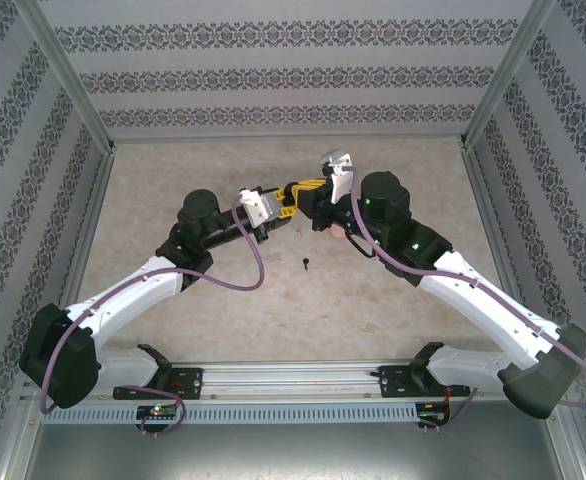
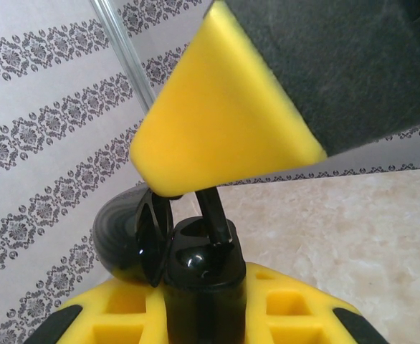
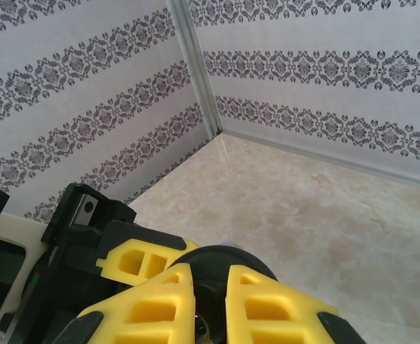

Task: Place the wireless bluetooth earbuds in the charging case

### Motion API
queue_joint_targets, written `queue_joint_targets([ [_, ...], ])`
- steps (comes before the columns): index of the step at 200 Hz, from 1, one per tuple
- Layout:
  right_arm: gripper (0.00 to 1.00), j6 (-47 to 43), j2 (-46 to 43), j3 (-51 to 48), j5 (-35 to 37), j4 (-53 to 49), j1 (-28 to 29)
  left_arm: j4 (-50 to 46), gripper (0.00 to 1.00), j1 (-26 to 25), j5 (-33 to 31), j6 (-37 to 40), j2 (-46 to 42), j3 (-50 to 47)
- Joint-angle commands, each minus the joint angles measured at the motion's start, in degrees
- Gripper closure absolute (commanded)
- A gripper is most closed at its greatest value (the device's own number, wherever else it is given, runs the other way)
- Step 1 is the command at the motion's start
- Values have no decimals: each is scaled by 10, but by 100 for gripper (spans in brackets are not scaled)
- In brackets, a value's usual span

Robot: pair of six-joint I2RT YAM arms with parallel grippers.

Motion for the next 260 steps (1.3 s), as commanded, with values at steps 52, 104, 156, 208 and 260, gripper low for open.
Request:
queue_joint_targets([
  [52, 87, -13, -14, -3, 10, -4, 4, 16, 100, -4, 8, -13, 0, 26],
  [104, 88, -18, 7, -1, -10, -26, 5, 13, 100, -4, 8, -14, -2, 29],
  [156, 89, -54, 23, 13, -22, -65, 8, 10, 100, -4, 8, -15, -1, 31],
  [208, 90, -140, 37, 35, -53, -108, 17, 3, 100, -4, 8, -17, 0, 34],
  [260, 90, -164, 50, 57, -40, -131, 16, 0, 100, -4, 10, -23, -1, 34],
])
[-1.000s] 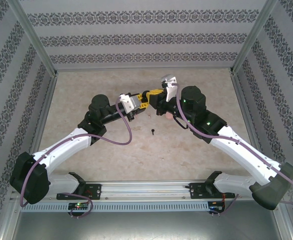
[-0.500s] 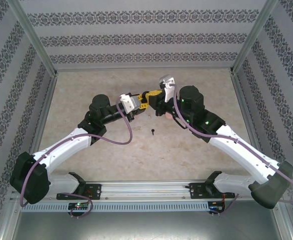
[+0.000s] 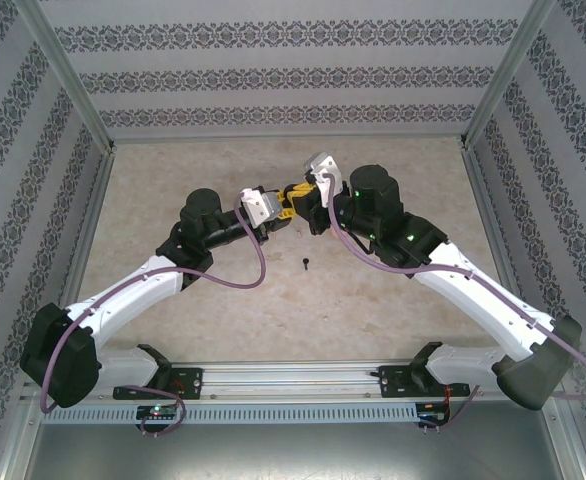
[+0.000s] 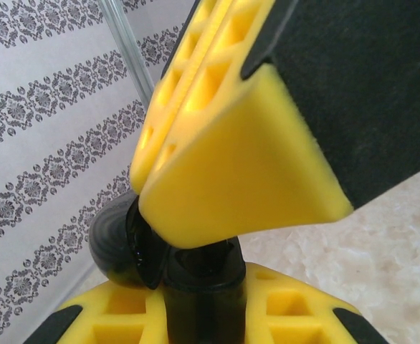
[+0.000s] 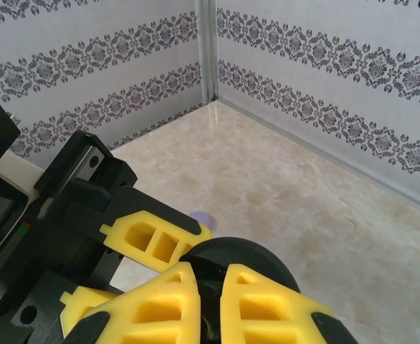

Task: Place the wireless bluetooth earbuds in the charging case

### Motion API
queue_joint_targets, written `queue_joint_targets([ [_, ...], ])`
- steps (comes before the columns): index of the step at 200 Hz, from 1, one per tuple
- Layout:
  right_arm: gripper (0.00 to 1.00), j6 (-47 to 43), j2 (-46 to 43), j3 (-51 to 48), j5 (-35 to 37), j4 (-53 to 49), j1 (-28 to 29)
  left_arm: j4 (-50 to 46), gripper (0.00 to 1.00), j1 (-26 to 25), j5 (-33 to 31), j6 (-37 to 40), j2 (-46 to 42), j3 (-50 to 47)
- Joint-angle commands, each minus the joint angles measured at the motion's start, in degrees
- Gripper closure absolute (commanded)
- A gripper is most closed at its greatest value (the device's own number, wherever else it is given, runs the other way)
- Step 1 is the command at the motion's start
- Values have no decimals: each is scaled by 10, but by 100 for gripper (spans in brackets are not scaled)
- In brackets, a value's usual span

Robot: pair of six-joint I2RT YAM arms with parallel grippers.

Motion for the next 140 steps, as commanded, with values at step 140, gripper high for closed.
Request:
queue_joint_targets([
  [140, 78, -4, 74, 85, -7, -116, 11, 101, 100, -4, -11, -133, 21, 15],
])
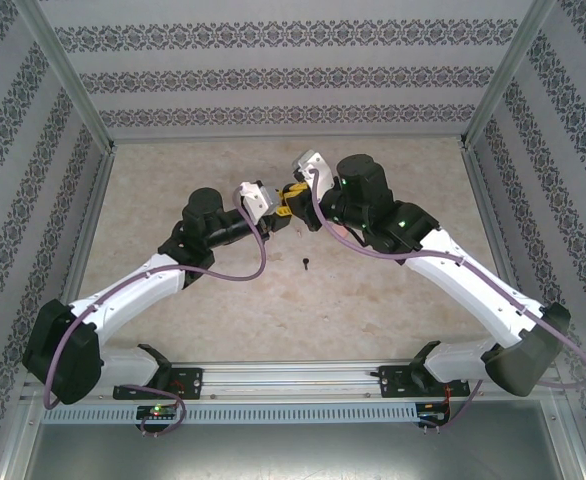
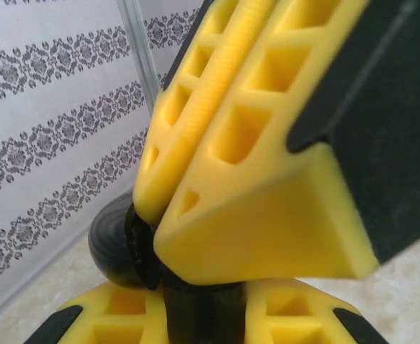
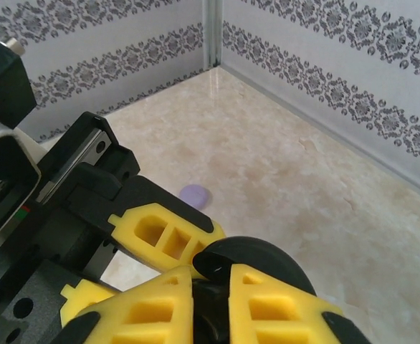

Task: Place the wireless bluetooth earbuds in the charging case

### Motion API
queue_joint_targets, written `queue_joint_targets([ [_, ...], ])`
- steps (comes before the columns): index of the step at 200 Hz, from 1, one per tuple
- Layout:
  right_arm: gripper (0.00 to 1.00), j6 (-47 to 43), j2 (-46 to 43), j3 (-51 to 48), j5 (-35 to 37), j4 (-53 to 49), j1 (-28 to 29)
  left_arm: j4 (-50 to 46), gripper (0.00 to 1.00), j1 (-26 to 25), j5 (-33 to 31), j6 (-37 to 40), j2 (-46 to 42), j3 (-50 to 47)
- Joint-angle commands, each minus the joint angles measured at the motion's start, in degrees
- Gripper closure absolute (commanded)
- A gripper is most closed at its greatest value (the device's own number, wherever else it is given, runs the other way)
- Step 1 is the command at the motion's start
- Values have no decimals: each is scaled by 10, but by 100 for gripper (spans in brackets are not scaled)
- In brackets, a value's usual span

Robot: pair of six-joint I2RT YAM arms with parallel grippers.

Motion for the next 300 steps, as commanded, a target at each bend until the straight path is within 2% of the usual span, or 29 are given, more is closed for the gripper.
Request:
queue_joint_targets([
  [1, 78, 31, 19, 16, -6, -33, 11, 97, 100, -7, -3, -49, 7, 15],
  [62, 52, 89, 26, 53, 32, -22, 3, 124, 100, -7, 1, -75, 18, 4],
  [98, 38, 142, 27, 84, 16, -14, -18, 131, 100, -7, -1, -80, 20, -5],
  [125, 31, 188, 25, 105, -15, -5, -34, 139, 100, -8, -2, -86, 20, -11],
  [177, 30, 257, 15, 111, -52, 29, -59, 143, 100, -7, -2, -88, 18, -16],
  [204, 29, 292, -2, 90, -33, 36, -78, 141, 100, -8, -11, -86, 14, -20],
  [250, 32, 408, -35, -20, 9, -17, -153, 139, 100, -5, -107, -73, -17, -46],
  [272, 33, 426, -25, -72, 25, -51, -158, 137, 100, 1, -149, -71, -35, -63],
  [300, 36, 438, 21, -117, 33, -78, -143, 138, 100, 11, -170, -77, -48, -81],
])
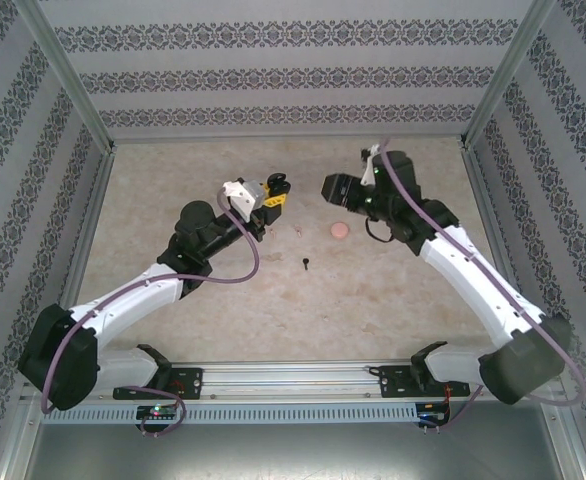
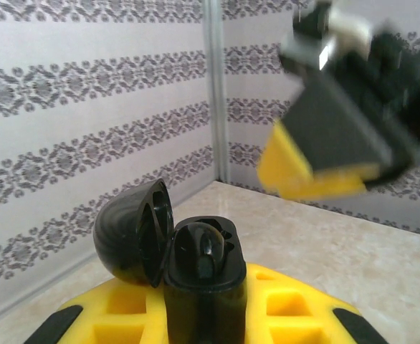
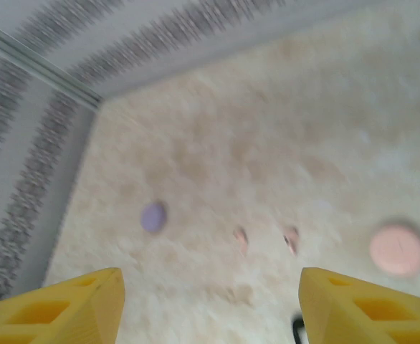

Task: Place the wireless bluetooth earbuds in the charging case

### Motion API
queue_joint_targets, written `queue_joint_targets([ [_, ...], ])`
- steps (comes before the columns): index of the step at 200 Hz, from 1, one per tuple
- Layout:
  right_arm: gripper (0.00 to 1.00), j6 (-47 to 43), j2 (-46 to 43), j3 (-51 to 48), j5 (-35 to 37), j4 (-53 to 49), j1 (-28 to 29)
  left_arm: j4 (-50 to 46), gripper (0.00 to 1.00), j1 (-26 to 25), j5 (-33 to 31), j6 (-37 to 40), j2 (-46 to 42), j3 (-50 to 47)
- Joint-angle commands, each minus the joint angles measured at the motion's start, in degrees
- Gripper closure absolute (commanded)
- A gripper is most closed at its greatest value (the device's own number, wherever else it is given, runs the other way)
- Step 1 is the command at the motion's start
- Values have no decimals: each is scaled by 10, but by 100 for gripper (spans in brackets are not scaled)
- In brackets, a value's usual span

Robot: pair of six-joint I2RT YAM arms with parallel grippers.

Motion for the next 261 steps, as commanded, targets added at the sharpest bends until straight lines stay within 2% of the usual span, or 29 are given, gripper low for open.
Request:
queue_joint_targets([
  [1, 36, 34, 39, -35, 22, -47, 14, 29, 100, 10, -40, 0, -19, -16],
  [53, 45, 38, 190, -12, 82, -101, 84, 57, 100, 23, -55, -20, -26, -44],
  [92, 52, 56, 273, 19, 100, -119, 110, 67, 100, 32, -62, -28, -40, -62],
  [150, 59, 65, 336, 57, 115, -127, 131, 81, 100, 40, -67, -36, -50, -81],
  [261, 64, 59, 425, 126, 134, -156, 148, 92, 100, 48, -69, -37, -57, -93],
])
